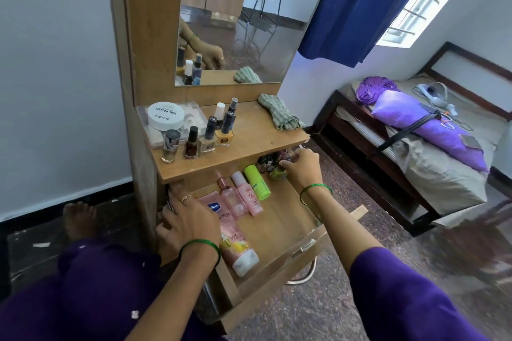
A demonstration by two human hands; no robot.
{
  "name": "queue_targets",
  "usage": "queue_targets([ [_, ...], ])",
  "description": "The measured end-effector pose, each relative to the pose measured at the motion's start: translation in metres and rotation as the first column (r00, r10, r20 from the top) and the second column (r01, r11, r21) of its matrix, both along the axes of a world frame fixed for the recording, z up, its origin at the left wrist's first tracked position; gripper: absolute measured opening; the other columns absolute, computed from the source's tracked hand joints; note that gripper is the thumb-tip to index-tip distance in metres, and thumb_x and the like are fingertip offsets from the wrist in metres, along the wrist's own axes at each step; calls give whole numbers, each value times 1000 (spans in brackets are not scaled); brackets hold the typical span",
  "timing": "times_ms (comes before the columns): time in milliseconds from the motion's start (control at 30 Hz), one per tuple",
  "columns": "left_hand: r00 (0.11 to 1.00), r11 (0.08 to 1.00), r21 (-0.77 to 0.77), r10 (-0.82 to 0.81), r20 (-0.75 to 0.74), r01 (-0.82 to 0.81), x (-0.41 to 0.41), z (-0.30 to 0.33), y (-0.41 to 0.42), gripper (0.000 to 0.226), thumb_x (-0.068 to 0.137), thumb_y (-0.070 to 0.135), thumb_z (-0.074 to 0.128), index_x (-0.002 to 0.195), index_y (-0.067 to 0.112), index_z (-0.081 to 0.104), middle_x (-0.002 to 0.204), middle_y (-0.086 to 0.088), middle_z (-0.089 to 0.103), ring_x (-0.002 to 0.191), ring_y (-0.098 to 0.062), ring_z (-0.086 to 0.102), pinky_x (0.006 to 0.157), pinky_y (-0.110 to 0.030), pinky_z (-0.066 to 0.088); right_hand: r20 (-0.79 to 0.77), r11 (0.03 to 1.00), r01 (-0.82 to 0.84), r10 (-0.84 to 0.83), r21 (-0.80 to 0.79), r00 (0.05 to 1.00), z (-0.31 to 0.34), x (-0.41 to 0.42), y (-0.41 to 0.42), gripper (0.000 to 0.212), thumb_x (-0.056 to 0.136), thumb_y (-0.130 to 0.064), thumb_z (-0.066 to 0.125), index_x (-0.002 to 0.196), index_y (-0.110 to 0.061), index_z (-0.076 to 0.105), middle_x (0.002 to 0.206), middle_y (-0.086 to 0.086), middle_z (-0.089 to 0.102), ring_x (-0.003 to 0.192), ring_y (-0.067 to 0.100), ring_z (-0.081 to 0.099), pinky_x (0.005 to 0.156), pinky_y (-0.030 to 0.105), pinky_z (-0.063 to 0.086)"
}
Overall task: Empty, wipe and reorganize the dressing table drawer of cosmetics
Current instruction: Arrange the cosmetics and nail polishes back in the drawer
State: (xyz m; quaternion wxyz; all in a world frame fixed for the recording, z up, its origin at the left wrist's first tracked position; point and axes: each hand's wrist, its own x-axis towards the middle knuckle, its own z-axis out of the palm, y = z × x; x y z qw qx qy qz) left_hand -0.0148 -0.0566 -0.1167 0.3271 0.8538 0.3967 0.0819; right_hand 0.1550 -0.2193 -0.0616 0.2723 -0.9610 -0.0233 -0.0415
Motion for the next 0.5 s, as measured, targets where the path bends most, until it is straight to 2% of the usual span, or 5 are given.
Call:
queue_targets([
  [67, 1000, 1000, -4, -8, -13, 8, -1, 0, 0, 58, 92, 24, 34, 145, 9, 13, 146, -14, 34, 127, -37, 39, 98, -56, 31, -19, 1000, -11, 11, -11, 1000, -2, 7, 2, 26, 74, -16, 75, 68, -6, 52, 69, 3, 48, 75, 19, 42, 56, 25, 20],
  [233, 999, 999, -23, -25, -38, 25, -2, 3, -3, 63, 92, 26, 37, 146, 9, 8, 148, -14, 30, 128, -38, 37, 100, -58, 31, -39, 999, -14, 12, -36, 999, -10, 16, 8, 23, 73, -18, 76, 76, -4, 58, 84, 7, 50, 79, 18, 45, 64, 24, 33],
  [333, 999, 999, -32, -19, -29, 18, -4, 4, -5, 65, 94, 25, 38, 147, 10, 4, 150, -14, 27, 130, -39, 35, 101, -59, 30, -68, 999, -7, 4, -43, 998, -12, 17, 11, 23, 76, -20, 74, 79, -9, 55, 91, 15, 59, 80, 20, 47, 57, 23, 25],
  [400, 999, 999, -36, -27, -34, 26, -5, 5, -7, 69, 93, 25, 41, 147, 10, 2, 150, -14, 26, 130, -39, 34, 101, -59, 30, -75, 999, 9, -13, -53, 997, -12, 15, 11, 21, 78, -19, 72, 86, -3, 61, 99, 18, 63, 89, 28, 55, 55, 23, 18],
  [500, 994, 999, -22, -45, -104, 43, -3, 6, -6, 76, 92, 27, 44, 147, 11, -7, 152, -13, 23, 131, -40, 32, 103, -58, 28, -99, 998, 15, -21, -66, 995, -12, 13, 10, 21, 81, -17, 70, 91, -1, 63, 93, 19, 62, 101, 32, 57, 56, 26, 16],
])
